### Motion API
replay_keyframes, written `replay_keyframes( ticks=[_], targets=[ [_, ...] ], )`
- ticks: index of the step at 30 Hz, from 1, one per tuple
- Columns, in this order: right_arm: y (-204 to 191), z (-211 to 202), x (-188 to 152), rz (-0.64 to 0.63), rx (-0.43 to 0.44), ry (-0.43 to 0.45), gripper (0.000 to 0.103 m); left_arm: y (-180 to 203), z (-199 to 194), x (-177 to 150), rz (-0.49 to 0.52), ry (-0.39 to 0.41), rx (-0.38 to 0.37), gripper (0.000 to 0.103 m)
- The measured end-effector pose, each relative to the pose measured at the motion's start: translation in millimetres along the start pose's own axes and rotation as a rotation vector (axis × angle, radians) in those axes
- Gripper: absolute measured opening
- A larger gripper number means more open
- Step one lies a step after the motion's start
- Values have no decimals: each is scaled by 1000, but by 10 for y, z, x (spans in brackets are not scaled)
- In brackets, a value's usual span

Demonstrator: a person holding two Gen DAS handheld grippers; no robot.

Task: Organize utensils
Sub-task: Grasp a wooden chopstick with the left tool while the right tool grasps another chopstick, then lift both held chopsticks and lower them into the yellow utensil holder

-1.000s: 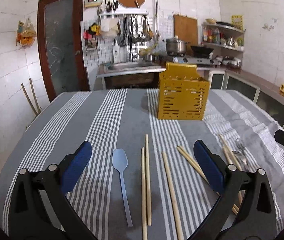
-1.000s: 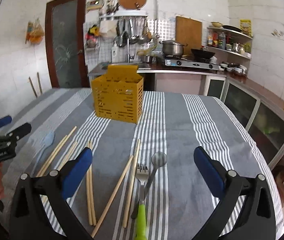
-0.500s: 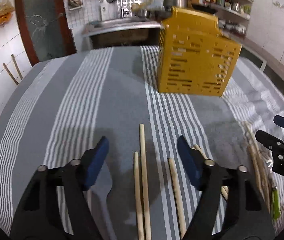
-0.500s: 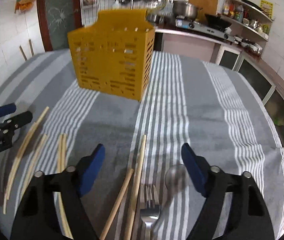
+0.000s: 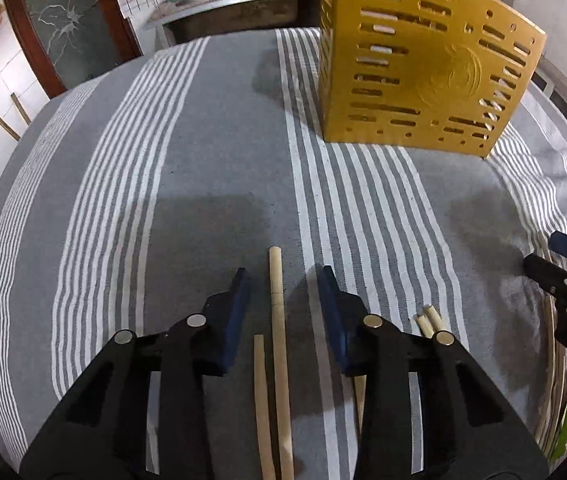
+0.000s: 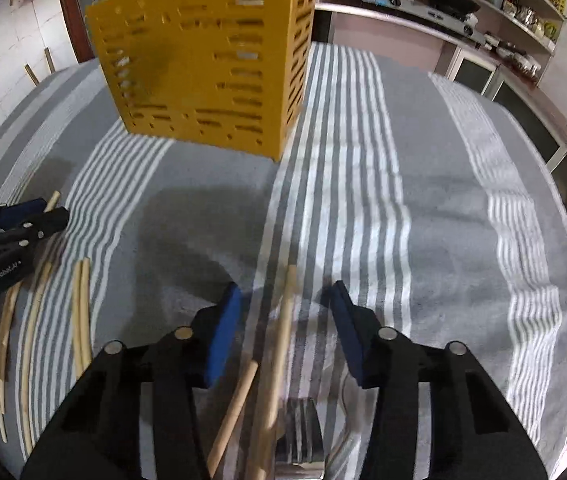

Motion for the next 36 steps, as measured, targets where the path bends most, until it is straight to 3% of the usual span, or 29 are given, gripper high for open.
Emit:
replay_keyframes(
  ticks=[2, 4, 6, 7, 15, 21, 30, 36],
  targets=[
    [19, 17, 5, 27, 17, -9, 42, 6, 10, 25, 14, -23, -3, 35],
    [6, 22, 30, 37, 29, -25, 22, 31, 26, 58, 47, -41, 1, 32],
    [1, 41, 63, 48, 43, -44, 9, 50, 49, 98, 77, -56, -21, 20],
    [-9, 53, 75, 52, 49, -55, 6, 78, 45, 113, 85, -61, -24, 5],
    [9, -40, 103, 71, 76, -40, 5, 69, 44, 196, 45, -67, -50, 4],
    [45, -312, 194, 66, 110, 27, 5, -23, -152, 298, 17, -12, -69, 4],
    [-65, -1071, 340, 6, 170, 202, 5, -217, -843, 368, -53, 133, -104, 4],
    [-84, -1359, 361, -18, 166, 275, 5, -320, -1352, 358, -86, 240, -120, 4]
  ],
)
Point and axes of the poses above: each gripper's, at about its wrist camera, not at the fingertips, and z roughly the way its jaws point, y to its right, x to its top, the point moved 6 cm from there along z, roughly the way its jaws point, and after that the axes turned 15 degrees about x, right-handed, at the moved point
